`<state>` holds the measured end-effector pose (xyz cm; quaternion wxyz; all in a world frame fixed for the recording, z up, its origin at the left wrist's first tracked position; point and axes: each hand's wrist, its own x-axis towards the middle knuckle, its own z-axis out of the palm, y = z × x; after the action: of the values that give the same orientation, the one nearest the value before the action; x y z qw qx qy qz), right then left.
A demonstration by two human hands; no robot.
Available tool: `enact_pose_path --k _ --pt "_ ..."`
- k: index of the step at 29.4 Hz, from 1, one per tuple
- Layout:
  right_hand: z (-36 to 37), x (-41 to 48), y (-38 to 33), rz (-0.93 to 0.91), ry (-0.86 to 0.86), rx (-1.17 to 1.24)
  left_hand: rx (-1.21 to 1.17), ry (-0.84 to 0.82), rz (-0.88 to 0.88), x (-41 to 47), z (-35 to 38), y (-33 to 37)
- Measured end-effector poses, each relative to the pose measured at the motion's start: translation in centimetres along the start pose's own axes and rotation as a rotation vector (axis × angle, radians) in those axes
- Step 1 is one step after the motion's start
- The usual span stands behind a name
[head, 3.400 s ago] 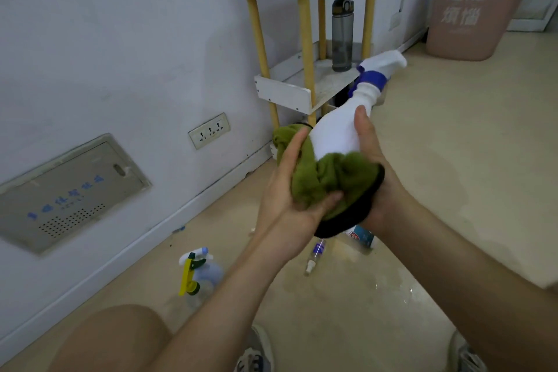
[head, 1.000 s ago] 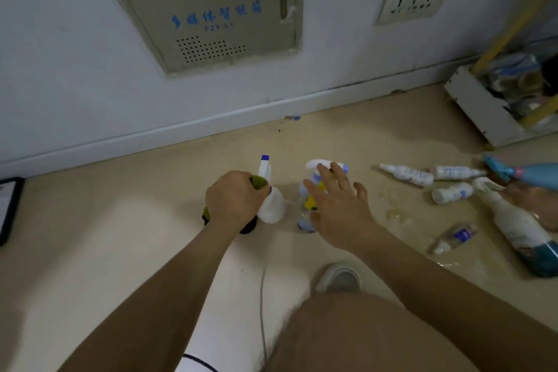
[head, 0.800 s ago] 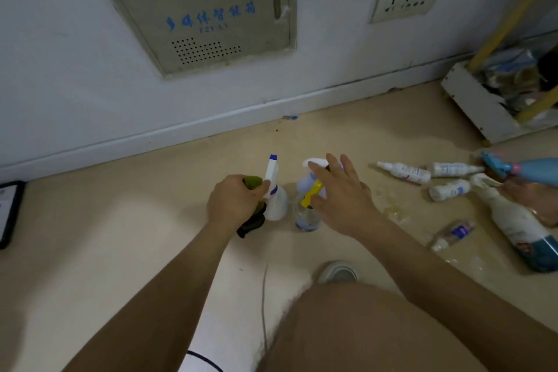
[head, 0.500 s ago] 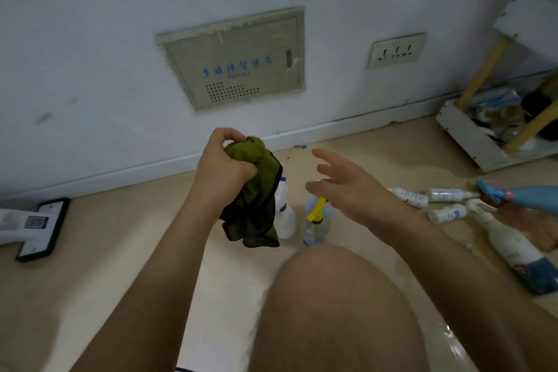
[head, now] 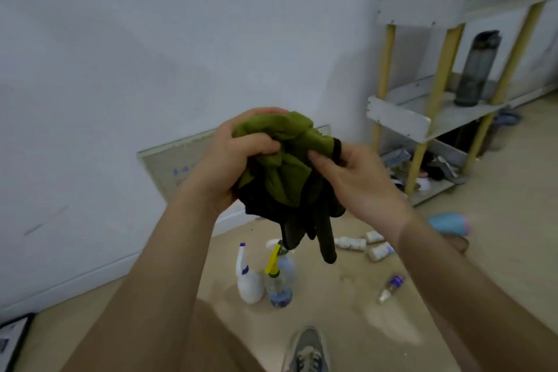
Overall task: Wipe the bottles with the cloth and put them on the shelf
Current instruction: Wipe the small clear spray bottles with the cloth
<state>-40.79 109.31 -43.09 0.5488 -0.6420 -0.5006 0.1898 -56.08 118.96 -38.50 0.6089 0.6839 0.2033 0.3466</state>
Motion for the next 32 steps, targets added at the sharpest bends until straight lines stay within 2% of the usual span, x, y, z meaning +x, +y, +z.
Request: enact_pose_path --k 4,6,8,12,15,17,21,23,25,27,28,30,32 --pt "-6.6 -2.4 -0.4 -0.091 0.125 -0.265 0.144 0.072 -0.032 0.3 3.4 -1.8" --pt "-10.4 -4.0 -0.1 -0.033 0.250 -0.266 0.205 0.074 -0.110 0.2 5.6 -4.0" --pt "-13.1 -5.6 0.4 0.022 0.283 -0.216 0.264 0.036 -0.183 -0.4 7.8 -6.6" --pt "-15.0 -8.8 3.6 0.280 0.284 -0.071 0.431 -0.233 -0.340 -1.9 11.9 -12.7" --pt "-15.0 -10.9 7.3 0.440 0.301 -0.120 0.597 -0.331 -0.353 -2.7 14.2 -16.9" --pt "-15.0 -12.4 9.4 0.548 0.314 -0.168 0.555 -0.450 -0.410 -3.3 15.8 -19.8" --pt "-15.9 -14.1 13.4 0.750 0.244 -0.288 0.417 -0.685 -0.770 -3.9 18.4 -25.6" --pt "-16.6 -14.8 15.8 0.812 0.358 -0.083 0.398 -0.707 -0.864 -3.8 19.4 -28.8" --pt "-16.5 -15.4 19.0 0.900 0.525 0.358 0.431 -0.653 -0.868 -3.5 20.5 -31.6" --pt "-15.2 -15.7 23.6 1.008 0.674 0.817 0.559 -0.483 -0.821 -2.3 21.5 -35.2" --pt "-14.4 -16.0 25.6 1.052 0.720 0.967 0.629 -0.385 -0.804 -1.7 21.7 -36.2" --pt "-12.7 -16.3 29.0 1.104 0.739 1.125 0.741 -0.316 -0.788 -0.7 22.1 -38.4" --pt "-11.0 -16.1 32.2 1.109 0.671 1.155 0.831 -0.334 -0.754 0.4 22.4 -41.2"
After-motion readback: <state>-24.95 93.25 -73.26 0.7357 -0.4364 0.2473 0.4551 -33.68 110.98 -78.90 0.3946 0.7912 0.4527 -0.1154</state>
